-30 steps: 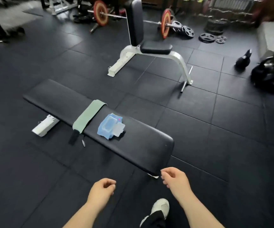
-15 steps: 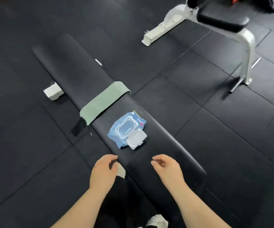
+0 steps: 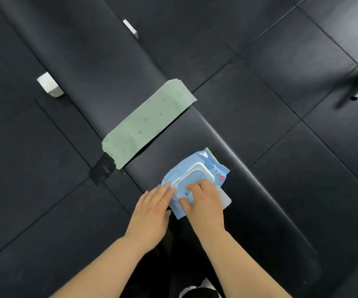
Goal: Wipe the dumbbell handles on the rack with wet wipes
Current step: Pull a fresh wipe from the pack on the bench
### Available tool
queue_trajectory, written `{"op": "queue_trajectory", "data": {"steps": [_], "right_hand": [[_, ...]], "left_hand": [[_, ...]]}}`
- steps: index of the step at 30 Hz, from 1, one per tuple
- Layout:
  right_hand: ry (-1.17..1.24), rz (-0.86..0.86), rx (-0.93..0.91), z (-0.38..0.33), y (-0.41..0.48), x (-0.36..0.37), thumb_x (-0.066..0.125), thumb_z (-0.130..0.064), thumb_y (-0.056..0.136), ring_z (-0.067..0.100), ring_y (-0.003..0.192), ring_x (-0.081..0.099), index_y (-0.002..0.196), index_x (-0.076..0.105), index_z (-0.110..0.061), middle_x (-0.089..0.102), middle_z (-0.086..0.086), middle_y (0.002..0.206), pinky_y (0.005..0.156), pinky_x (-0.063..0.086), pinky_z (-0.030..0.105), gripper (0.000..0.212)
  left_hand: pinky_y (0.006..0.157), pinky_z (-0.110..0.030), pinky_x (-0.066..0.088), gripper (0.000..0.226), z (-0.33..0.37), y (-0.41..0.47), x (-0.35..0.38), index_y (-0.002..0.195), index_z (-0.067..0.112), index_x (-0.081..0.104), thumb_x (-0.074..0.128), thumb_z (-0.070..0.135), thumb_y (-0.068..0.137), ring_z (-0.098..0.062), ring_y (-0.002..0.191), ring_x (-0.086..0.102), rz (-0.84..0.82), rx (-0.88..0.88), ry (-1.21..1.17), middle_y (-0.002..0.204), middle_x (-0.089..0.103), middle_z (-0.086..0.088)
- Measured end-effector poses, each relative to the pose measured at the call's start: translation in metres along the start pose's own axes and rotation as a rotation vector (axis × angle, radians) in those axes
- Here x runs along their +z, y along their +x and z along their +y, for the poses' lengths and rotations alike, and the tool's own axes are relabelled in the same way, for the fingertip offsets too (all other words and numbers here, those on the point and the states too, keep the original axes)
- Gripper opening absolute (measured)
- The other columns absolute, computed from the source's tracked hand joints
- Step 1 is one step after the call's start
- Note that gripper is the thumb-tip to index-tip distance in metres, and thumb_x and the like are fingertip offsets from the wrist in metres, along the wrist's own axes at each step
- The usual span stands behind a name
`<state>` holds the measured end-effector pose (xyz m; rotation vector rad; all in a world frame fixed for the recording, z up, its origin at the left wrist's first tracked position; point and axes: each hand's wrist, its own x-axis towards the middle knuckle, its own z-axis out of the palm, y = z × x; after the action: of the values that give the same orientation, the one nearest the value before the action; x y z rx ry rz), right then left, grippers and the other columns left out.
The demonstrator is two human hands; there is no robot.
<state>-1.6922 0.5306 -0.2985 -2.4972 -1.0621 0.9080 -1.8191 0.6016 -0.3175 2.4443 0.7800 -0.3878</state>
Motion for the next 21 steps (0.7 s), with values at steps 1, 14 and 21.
{"op": "queue_trajectory", "data": {"steps": [1, 14, 21], "right_hand": [[-0.017, 0.007, -0.008, 0.0, 0.002, 0.004, 0.057, -0.03, 0.086, 0.018, 0.109, 0.046, 0.113, 0.056, -0.012, 0.05, 0.003, 0.115, 0.09, 0.034, 0.023, 0.032], [0.094, 0.048, -0.035, 0.012, 0.01, 0.011, 0.076, -0.017, 0.069, 0.03, 0.08, 0.057, 0.078, 0.062, -0.002, 0.058, 0.013, 0.085, 0.066, 0.038, 0.029, 0.022], [-0.102, 0.034, -0.03, 0.0, 0.015, 0.001, 0.078, -0.025, 0.066, 0.024, 0.076, 0.061, 0.078, 0.063, -0.005, 0.059, 0.01, 0.085, 0.053, 0.047, 0.03, 0.028]], "left_hand": [[0.082, -0.037, 0.051, 0.052, -0.001, 0.0, -0.001, 0.118, 0.014, 0.053, 0.034, 0.023, 0.071, -0.014, 0.11, 0.044, 0.032, 0.013, -0.018, 0.116, 0.064, -0.003], [0.096, 0.007, 0.001, 0.058, 0.006, -0.001, -0.004, 0.139, 0.014, 0.029, 0.046, -0.007, 0.086, 0.017, 0.119, 0.009, 0.059, -0.06, -0.423, 0.133, 0.021, 0.018], [0.089, 0.011, 0.001, 0.056, 0.011, 0.0, -0.009, 0.139, 0.017, 0.03, 0.043, -0.005, 0.089, 0.007, 0.123, 0.016, 0.018, -0.154, -0.455, 0.131, 0.017, 0.023]]}}
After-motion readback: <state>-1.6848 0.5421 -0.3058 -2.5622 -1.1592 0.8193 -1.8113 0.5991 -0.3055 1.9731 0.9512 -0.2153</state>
